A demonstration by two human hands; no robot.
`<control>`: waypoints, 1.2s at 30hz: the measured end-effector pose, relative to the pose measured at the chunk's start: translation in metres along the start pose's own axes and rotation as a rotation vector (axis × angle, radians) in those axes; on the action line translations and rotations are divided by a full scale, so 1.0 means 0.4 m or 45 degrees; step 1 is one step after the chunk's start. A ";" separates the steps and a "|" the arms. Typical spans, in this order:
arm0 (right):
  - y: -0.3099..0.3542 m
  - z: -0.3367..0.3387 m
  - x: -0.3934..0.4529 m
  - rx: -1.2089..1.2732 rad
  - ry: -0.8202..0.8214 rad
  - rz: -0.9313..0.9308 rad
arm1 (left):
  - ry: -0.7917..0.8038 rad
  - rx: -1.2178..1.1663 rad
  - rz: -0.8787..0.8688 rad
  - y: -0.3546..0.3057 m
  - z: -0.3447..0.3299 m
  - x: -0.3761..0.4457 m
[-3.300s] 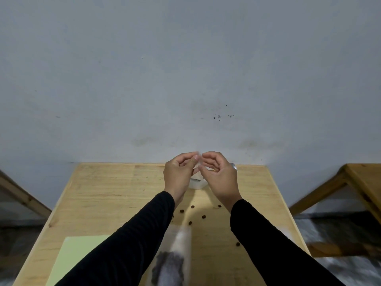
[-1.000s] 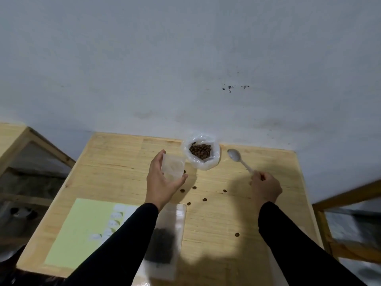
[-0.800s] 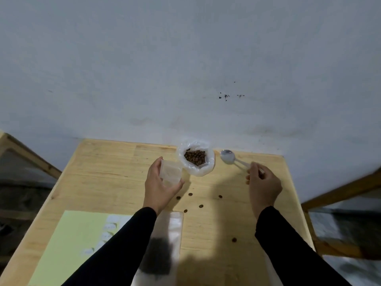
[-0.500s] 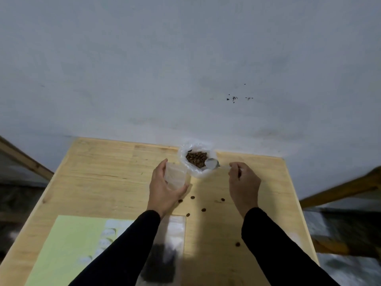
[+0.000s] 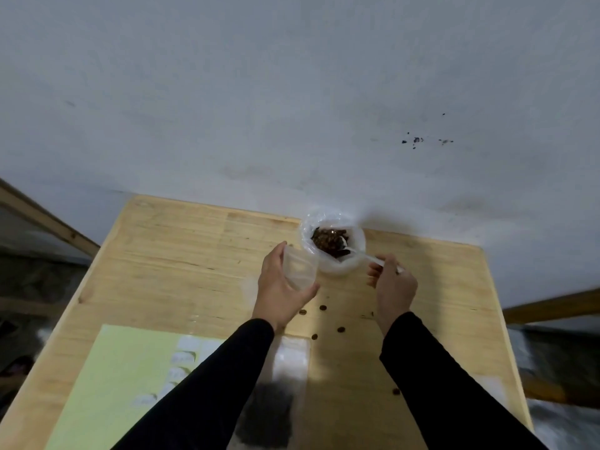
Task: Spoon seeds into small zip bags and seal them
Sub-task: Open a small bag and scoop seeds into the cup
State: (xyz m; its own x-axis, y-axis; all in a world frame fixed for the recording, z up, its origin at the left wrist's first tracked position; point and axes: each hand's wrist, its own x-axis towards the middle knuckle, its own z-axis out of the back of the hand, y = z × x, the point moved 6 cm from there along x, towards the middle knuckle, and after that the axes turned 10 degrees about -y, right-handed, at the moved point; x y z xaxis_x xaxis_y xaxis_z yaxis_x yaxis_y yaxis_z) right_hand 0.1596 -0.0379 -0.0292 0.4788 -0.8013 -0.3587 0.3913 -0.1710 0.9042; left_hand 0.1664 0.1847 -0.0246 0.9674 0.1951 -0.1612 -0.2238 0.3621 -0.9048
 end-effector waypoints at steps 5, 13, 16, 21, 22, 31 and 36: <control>0.058 0.028 -0.009 0.161 0.098 -0.028 | 0.016 -0.028 0.012 -0.011 -0.021 0.006; 0.170 0.038 -0.086 -0.054 0.333 0.427 | 0.053 -0.047 -0.001 -0.041 -0.048 0.022; 0.200 0.038 -0.106 -0.163 0.326 0.729 | 0.056 -0.023 -0.004 -0.046 -0.053 0.029; 0.203 0.027 -0.068 -0.381 0.061 1.005 | 0.047 -0.005 -0.011 -0.034 -0.051 0.027; 0.193 0.015 -0.062 -0.450 0.053 1.014 | 0.043 0.000 -0.013 -0.029 -0.051 0.026; -0.023 -0.047 0.003 -0.070 0.132 -0.107 | 0.063 0.081 -0.074 -0.035 -0.055 0.031; 0.021 -0.013 0.006 0.109 0.130 -0.149 | 0.067 0.078 -0.066 -0.030 -0.057 0.035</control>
State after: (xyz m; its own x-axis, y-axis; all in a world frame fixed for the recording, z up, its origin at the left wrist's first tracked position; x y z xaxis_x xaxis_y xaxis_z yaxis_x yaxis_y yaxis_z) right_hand 0.1681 -0.0382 -0.0238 0.5127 -0.7114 -0.4806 0.3828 -0.3116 0.8697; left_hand 0.1855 0.1622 -0.0249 0.9824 0.1273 -0.1365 -0.1785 0.4260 -0.8870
